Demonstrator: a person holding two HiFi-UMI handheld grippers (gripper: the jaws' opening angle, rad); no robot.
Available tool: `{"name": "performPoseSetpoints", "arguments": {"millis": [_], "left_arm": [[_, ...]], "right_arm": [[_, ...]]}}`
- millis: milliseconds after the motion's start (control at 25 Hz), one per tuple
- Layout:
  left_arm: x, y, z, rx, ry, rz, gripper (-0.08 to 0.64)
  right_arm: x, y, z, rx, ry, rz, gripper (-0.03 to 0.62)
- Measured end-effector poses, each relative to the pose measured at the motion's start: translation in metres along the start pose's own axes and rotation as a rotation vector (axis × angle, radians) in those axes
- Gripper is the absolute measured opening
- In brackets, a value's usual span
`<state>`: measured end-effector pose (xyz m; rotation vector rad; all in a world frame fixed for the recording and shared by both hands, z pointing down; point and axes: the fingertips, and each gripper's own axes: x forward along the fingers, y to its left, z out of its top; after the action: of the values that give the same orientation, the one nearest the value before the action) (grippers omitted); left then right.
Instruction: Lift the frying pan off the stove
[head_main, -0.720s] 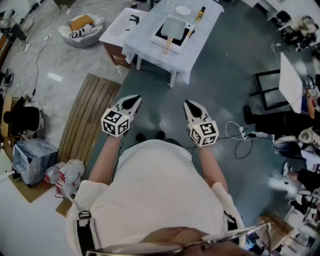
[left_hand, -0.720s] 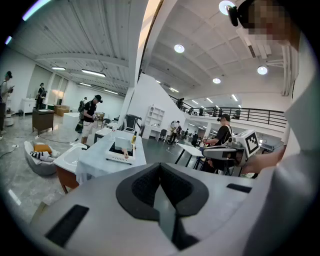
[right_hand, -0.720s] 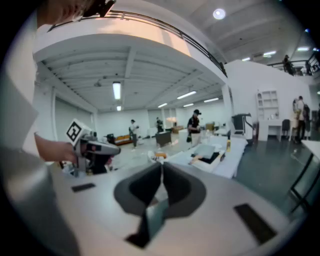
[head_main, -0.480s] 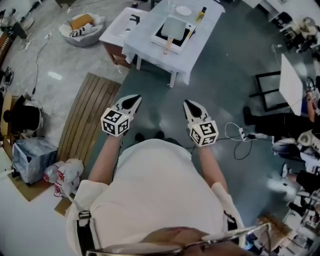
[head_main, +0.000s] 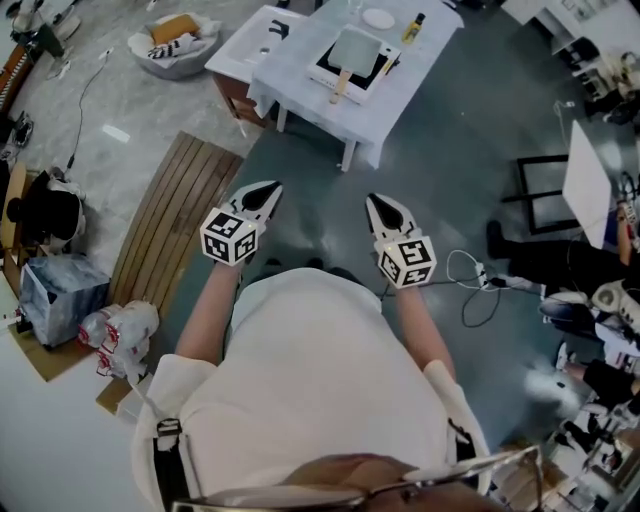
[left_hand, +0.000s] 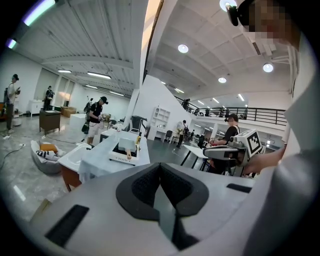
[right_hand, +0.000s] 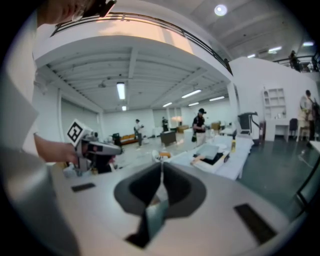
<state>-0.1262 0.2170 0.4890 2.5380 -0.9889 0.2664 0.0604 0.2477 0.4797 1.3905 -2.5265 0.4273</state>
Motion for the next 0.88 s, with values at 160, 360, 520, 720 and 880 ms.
{"name": "performPoseSetpoints", "arguments": {"millis": [160,360,520,720,880], "left_arm": [[0.007,-0.006,-0.004,-0.004,-0.006,0.019,0.031],[0.014,-0.009,-0.008,-0.013,-0.003,0.029,0.031],[0.021,-0.004,-0.005,-0.017,0.000,0.027,0.031],[0.037,0.013,0.002,-0.026,0.011,0.008,0.031],[0.055,0.036,0.007,-0.038,0.034,-0.014,0.031]], "right_arm": [[0.001,-0.007,-0.003,-0.007,0.003,0.025,0.037],[0.005,-0.016,-0.003,-0.004,0.010,0.041,0.037],[0.012,-0.020,-0.003,0.001,0.017,0.043,0.037],[0.031,-0.029,-0.002,0.012,0.032,0.032,0.037],[0.053,-0.040,0.004,0.031,0.045,0.008,0.037]]}}
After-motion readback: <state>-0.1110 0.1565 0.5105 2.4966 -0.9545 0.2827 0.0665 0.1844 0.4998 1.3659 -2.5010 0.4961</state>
